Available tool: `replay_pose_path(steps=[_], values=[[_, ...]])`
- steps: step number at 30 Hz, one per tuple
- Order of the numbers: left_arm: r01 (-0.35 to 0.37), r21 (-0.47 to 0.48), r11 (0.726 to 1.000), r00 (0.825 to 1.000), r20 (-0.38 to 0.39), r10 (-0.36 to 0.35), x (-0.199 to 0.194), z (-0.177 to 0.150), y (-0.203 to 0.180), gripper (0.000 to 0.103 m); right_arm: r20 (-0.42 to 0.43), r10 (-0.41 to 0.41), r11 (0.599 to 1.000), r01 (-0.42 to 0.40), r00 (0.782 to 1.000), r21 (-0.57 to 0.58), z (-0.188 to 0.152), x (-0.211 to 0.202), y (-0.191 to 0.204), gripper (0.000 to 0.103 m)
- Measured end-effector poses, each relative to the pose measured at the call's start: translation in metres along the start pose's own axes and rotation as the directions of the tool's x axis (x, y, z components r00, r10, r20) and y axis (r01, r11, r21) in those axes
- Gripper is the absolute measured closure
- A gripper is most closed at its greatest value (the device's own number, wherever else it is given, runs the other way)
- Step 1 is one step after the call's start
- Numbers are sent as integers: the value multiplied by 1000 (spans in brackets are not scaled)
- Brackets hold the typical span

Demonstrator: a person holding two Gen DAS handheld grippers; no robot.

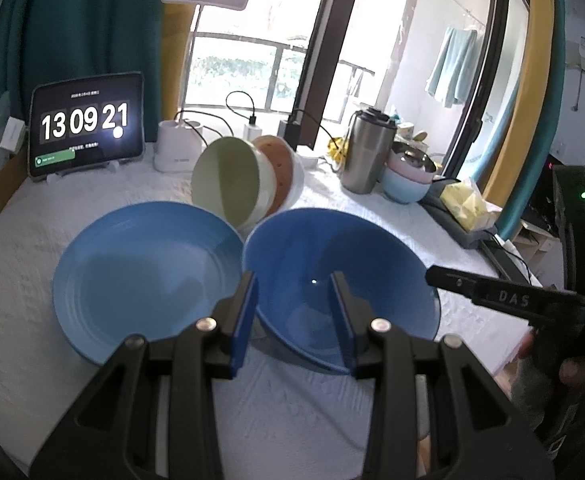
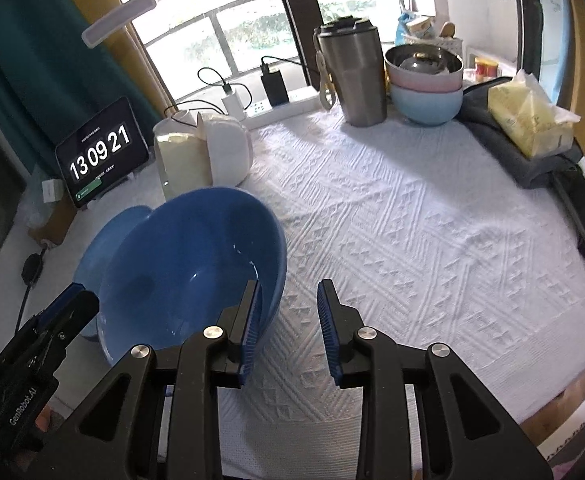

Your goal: Organize plates and bowls

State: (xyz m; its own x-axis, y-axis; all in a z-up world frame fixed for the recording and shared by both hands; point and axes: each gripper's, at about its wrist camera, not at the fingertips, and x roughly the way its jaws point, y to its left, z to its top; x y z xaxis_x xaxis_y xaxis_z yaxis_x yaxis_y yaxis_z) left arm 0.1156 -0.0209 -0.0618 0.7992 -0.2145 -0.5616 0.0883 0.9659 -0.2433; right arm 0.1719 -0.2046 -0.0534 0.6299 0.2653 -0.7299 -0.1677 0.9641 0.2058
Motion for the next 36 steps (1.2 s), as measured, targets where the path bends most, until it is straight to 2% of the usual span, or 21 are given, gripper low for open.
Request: replay_pose_path(steps=[7, 16, 36], values=[[-15, 8, 1000, 999, 29, 15, -7, 6, 1, 65, 43, 6, 1000, -5, 999, -20, 5, -13, 5, 73], [-36, -1, 999, 997, 66, 36, -14, 17, 11, 65, 74, 50, 995, -44, 996, -91, 16, -20, 30, 73], [-74, -33, 997, 992, 103, 77, -8, 37, 43, 65, 52, 86, 980, -75, 995, -183, 37, 2, 79, 73]])
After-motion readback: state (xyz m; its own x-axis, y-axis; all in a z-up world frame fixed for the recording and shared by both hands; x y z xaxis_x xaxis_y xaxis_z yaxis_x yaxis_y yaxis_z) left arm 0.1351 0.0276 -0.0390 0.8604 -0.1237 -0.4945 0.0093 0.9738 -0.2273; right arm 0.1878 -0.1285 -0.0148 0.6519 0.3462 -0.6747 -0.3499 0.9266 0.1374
